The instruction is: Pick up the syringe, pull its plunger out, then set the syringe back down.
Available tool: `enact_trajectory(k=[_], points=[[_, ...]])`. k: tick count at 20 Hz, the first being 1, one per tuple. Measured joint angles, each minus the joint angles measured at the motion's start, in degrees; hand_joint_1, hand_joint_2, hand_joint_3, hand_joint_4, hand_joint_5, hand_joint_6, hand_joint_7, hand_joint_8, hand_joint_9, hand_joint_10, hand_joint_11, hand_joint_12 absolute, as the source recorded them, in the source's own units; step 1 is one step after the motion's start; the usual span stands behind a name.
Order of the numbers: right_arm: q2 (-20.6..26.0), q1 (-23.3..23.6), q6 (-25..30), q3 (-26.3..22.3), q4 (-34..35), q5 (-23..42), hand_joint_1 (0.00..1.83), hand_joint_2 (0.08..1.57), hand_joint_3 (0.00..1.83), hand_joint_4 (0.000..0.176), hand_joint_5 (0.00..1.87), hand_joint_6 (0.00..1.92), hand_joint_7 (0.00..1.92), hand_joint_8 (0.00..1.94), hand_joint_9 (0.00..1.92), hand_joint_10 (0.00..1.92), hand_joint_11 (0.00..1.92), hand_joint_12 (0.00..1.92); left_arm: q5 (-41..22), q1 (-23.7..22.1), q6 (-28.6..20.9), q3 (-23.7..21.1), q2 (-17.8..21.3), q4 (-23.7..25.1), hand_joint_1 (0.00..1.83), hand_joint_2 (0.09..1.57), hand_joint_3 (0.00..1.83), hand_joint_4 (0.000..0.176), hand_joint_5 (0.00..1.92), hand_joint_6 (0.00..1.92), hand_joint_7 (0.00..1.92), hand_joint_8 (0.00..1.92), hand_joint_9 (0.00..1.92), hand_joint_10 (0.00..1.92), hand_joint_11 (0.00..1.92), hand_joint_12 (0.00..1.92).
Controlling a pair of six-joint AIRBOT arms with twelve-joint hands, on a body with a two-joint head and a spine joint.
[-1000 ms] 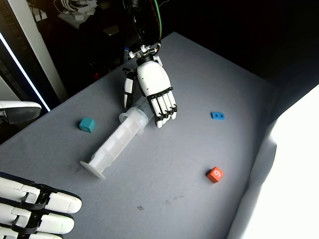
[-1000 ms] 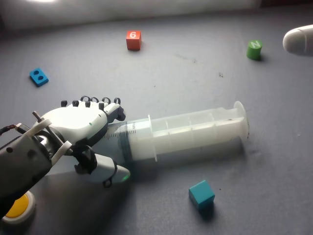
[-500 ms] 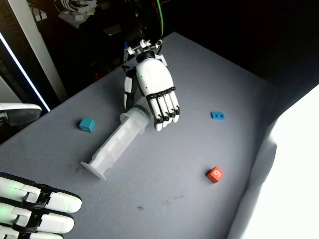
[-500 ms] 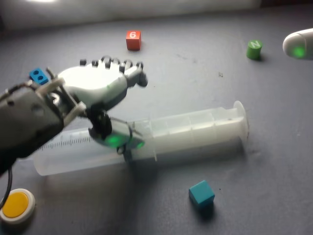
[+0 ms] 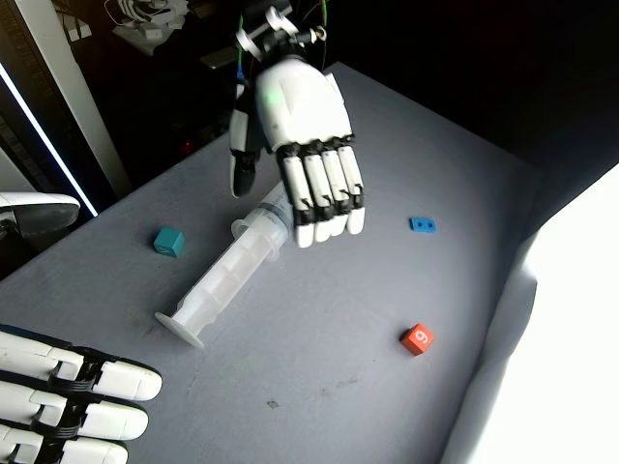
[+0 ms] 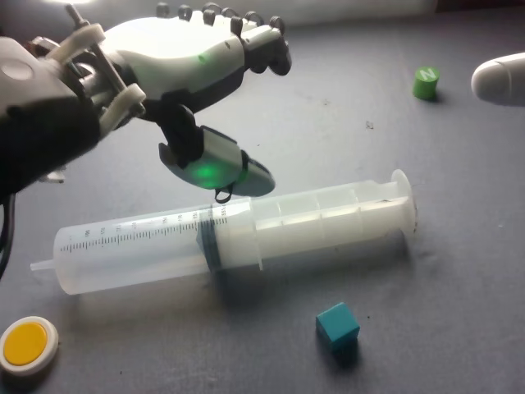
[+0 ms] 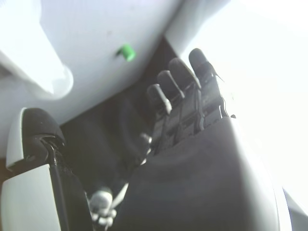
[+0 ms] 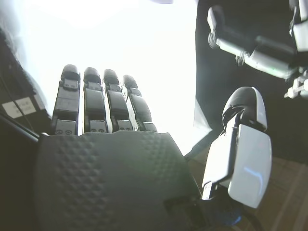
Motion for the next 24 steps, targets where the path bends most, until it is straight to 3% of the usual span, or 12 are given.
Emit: enact_trajectory(k=[2,4,5,6,7,8,9,10,13,17,19,24], points=[[0.00,-0.04,0.00,-0.11,-0.11,0.04,0.24,0.87,0.00,0.000,0.12,0.01,0.17,0.03,0.16,0.01,0.00,0.42,1.49,-0.55,0.98,-1.36,1.86,-0.66,0.81,1.00,0.00,0.000,0.00,0.76,0.00,0.96,0.00,1.09,0.00,0.83],[-0.02,-0.04,-0.04,-0.17,-0.15,0.02,0.30,0.88,0.00,0.000,0.29,0.01,0.39,0.16,0.35,0.25,0.00,1.03,3.54,-0.79,1.01,-2.16,3.32,-0.76,0.85,0.97,0.00,0.000,0.00,1.36,0.00,1.43,0.00,1.60,0.00,1.49],[-0.02,-0.04,-0.04,-0.17,-0.15,0.02,0.35,0.87,0.00,0.000,0.20,1.54,0.20,1.58,0.26,1.59,0.23,1.74,4.44,-1.20,1.01,-2.78,4.13,-0.76,0.90,0.99,0.00,0.000,0.11,1.81,0.12,1.82,0.16,1.86,0.21,1.84],[-0.02,-0.04,-0.09,-0.17,-0.15,0.04,0.35,0.87,0.00,0.004,0.28,1.84,0.19,1.87,0.29,1.85,0.40,1.89,4.87,-1.68,1.01,-3.32,4.79,-0.72,0.82,1.03,0.01,0.000,0.41,1.90,0.44,1.90,0.40,1.91,0.46,1.90],[-0.02,-0.04,-0.22,-0.22,-0.15,0.02,0.34,0.91,0.01,0.000,0.50,1.91,0.53,1.93,0.63,1.91,0.81,1.91,5.22,-1.73,1.01,-3.37,4.92,-0.74,0.55,1.13,0.02,0.000,1.17,1.92,1.17,1.92,1.08,1.92,0.98,1.92],[-0.02,-0.04,-0.24,-0.24,-0.15,0.04,0.20,1.00,0.02,0.000,1.01,1.92,1.20,1.94,1.28,1.92,1.45,1.92,5.46,-2.10,1.05,-3.28,4.92,-0.96,0.42,1.16,0.01,0.024,1.43,1.92,1.46,1.92,1.44,1.92,1.36,1.92],[-0.02,-0.07,-0.35,-0.24,-0.28,0.24,0.15,1.04,0.02,0.000,1.36,1.92,1.58,1.94,1.63,1.92,1.76,1.92,6.34,-2.56,1.07,-2.80,4.92,-1.01,0.40,1.20,0.00,0.102,1.49,1.92,1.54,1.92,1.56,1.92,1.49,1.92],[-0.13,-0.42,-0.59,-0.24,-0.37,0.66,0.24,1.13,0.04,0.003,1.63,1.92,1.82,1.94,1.84,1.92,1.89,1.92,6.32,-2.80,1.07,-2.80,4.92,-0.85,0.38,1.31,0.02,0.139,1.48,1.92,1.57,1.92,1.61,1.92,1.58,1.92],[-0.24,-0.70,-0.68,-0.35,-0.39,0.33,0.95,1.48,0.03,0.000,1.72,1.92,1.88,1.94,1.92,1.92,1.92,1.92,6.82,-3.28,1.07,-2.60,4.92,-0.96,1.19,1.39,0.00,0.175,1.51,1.92,1.61,1.92,1.73,1.92,1.82,1.92],[-0.24,-0.70,-0.87,-0.39,-0.79,0.90,1.07,1.42,0.00,0.000,1.62,1.92,1.78,1.94,1.87,1.92,1.92,1.92,6.67,-4.17,1.16,-2.34,4.92,-0.79,1.15,1.38,0.00,0.156,1.54,1.92,1.58,1.92,1.65,1.92,1.72,1.92],[-0.24,-0.70,-0.85,-0.42,-1.22,0.87,1.08,1.42,0.00,0.000,1.65,1.92,1.79,1.94,1.87,1.92,1.92,1.92,6.51,-4.63,1.18,-2.51,4.92,-0.74,1.19,1.38,0.00,0.090,1.59,1.92,1.60,1.92,1.66,1.92,1.71,1.92],[-0.24,-1.46,-0.85,-0.42,-2.19,1.66,0.98,1.45,0.00,0.000,1.59,1.92,1.78,1.94,1.85,1.92,1.92,1.92,6.05,-4.63,1.16,-2.89,4.92,-0.76,1.13,1.42,0.02,0.076,1.59,1.92,1.63,1.92,1.66,1.92,1.62,1.92]])
